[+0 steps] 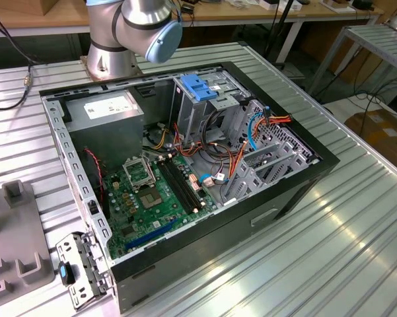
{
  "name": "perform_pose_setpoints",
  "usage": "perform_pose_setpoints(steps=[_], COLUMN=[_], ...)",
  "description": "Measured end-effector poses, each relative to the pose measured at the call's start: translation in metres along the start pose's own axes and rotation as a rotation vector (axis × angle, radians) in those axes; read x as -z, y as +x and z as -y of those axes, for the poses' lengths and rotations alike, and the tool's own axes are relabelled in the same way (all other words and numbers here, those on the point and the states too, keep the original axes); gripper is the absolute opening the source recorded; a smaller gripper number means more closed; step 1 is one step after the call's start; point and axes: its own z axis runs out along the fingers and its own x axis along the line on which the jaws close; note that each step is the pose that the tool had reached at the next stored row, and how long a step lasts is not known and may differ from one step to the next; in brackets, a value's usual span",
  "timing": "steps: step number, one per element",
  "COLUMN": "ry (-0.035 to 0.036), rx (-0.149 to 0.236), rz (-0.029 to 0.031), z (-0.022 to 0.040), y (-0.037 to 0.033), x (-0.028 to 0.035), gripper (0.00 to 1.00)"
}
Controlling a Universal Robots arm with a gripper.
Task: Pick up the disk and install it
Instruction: 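Pick up the disk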
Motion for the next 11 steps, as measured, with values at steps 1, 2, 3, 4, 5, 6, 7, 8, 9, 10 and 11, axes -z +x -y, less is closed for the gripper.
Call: perform_pose_setpoints(steps=[1, 2, 3, 4, 5, 6, 7, 8, 9, 10, 11], ry=[0.0001, -0.0001, 0.0000, 0.0000, -0.0001, 0.0000, 0.0000, 0.0000, -0.0001, 0.0000, 0.0000], rx=[0.000, 0.000, 0.000, 0.000, 0.000, 0.000, 0.000, 0.000, 0.000, 0.000, 0.000], rz=[0.0000, -0.0001, 0.0000, 0.0000, 0.0000, 0.0002, 0.0000, 0.0000, 0.0000, 0.0000, 0.0000], z=[0.0000, 0.0000, -0.0001, -0.0001, 0.0000, -0.0001, -0.0001, -0.0001, -0.0001, -0.0001, -0.0001], y=[0.0000, 0.0000, 0.0000, 0.0000, 0.0000, 0.0000, 0.0000, 0.0000, 0.0000, 0.0000, 0.0001], x=[0.0022, 0.0039, 0.0068, 0.0089, 0.0111, 0.0133, 0.0165, 0.0188, 0.0212, 0.0234, 0.0259], gripper=[0.37, 0.37, 0.37, 0.37, 0.37, 0.37, 0.37, 0.37, 0.37, 0.37, 0.37])
